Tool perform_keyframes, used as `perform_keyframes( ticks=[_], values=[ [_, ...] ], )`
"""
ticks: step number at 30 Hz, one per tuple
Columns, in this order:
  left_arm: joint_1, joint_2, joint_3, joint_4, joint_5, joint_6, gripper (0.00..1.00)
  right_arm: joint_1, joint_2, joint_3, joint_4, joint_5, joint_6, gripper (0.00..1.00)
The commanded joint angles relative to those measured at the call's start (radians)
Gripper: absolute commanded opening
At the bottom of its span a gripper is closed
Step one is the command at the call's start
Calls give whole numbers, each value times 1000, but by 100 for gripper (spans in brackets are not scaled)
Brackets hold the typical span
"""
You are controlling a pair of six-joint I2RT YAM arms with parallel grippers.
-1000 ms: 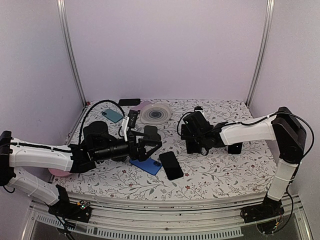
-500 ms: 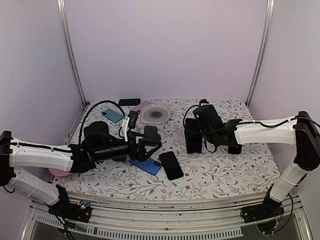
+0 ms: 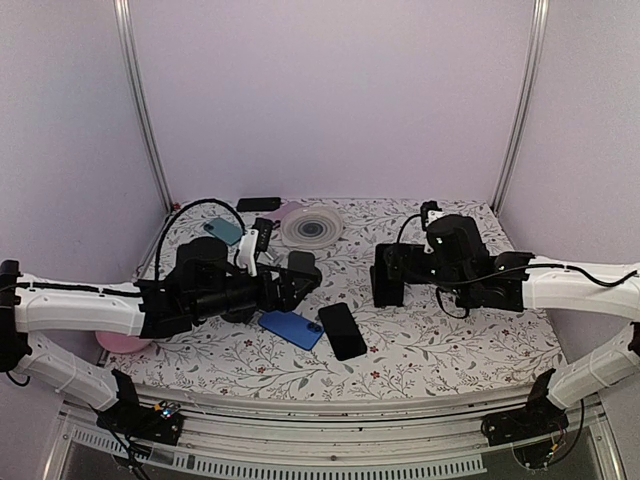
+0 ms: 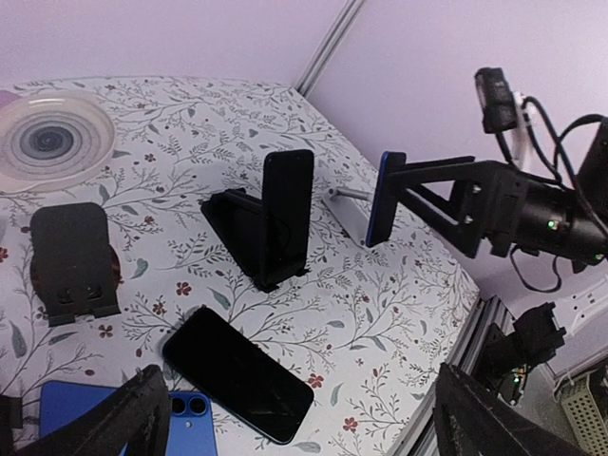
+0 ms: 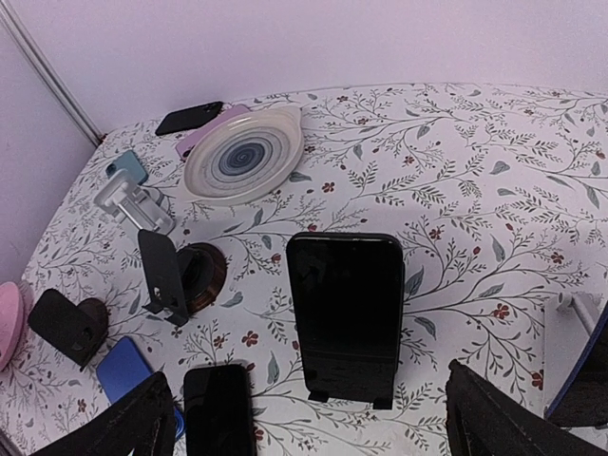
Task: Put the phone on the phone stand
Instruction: Move the phone stand to the center of the board.
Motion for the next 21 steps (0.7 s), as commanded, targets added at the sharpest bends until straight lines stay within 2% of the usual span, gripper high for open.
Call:
perform_keyframes(
  ticks=[1,8,21],
  values=[
    [8,0,39,-126,-116,-29,97,4,-113,-63,18,-84,31,99],
    [10,65,116,-255,-240,-21,97,4,-213,-132,11,-111,79,99],
    [84,351,337,-413,-346,47,97,4,-259,-178,27,-144,124,99]
  ],
)
